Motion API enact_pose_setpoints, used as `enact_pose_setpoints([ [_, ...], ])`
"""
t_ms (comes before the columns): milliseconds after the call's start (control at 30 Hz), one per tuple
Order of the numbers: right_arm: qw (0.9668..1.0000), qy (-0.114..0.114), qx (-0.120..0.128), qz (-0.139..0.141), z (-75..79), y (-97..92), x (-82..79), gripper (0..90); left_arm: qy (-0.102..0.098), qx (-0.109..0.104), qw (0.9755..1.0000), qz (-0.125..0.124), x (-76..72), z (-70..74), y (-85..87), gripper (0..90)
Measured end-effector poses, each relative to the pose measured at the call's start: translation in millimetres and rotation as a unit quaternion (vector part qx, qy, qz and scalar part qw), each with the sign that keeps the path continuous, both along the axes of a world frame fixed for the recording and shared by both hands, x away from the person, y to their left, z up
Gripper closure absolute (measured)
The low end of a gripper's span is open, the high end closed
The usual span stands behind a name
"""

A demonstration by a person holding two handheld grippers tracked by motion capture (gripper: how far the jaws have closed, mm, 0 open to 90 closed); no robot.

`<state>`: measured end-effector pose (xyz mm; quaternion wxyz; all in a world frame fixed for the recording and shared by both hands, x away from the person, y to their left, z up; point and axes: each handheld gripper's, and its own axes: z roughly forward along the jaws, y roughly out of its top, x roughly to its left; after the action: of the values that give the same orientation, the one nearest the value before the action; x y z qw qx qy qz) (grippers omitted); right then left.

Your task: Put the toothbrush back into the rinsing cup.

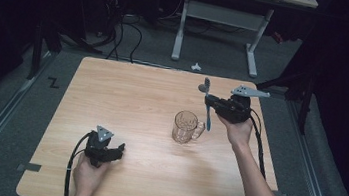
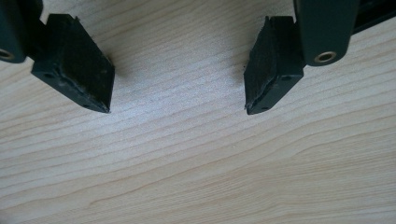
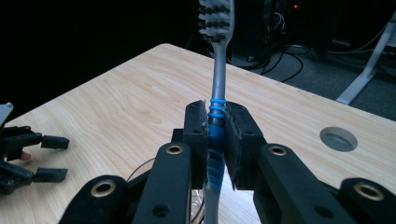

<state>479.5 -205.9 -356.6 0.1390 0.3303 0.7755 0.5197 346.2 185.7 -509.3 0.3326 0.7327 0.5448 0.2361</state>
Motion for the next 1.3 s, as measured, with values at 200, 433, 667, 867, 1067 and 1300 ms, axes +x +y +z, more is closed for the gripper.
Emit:
enact_pose_setpoints([
  [200,1.0,0.0,-0.004,-0.001,-1.4,7.8,5.5,80.1,0.0,0.0,1.0,0.0,0.0,0.0,0.0,25.1],
  [433,1.0,-0.002,-0.002,-0.003,-1.1,13.5,9.7,80.1,0.0,0.0,1.0,0.0,0.0,0.0,-0.1,25.1],
  [667,1.0,-0.001,-0.009,-0.004,-3.2,17.6,12.6,80.1,0.0,0.001,1.0,0.0,0.0,0.1,0.0,25.1],
  [867,1.0,-0.001,-0.007,-0.006,-2.4,19.7,15.3,80.1,0.0,0.001,1.0,0.0,-0.1,0.1,0.0,25.1],
  [1067,0.9999,-0.001,-0.009,-0.006,-3.0,22.2,16.2,80.0,0.0,0.001,1.0,0.0,0.0,0.0,0.0,25.1],
  [1300,0.9998,0.003,-0.02,-0.007,-7.4,25.8,18.6,80.0,0.0,0.0,1.0,0.0,0.0,0.0,0.1,25.0],
])
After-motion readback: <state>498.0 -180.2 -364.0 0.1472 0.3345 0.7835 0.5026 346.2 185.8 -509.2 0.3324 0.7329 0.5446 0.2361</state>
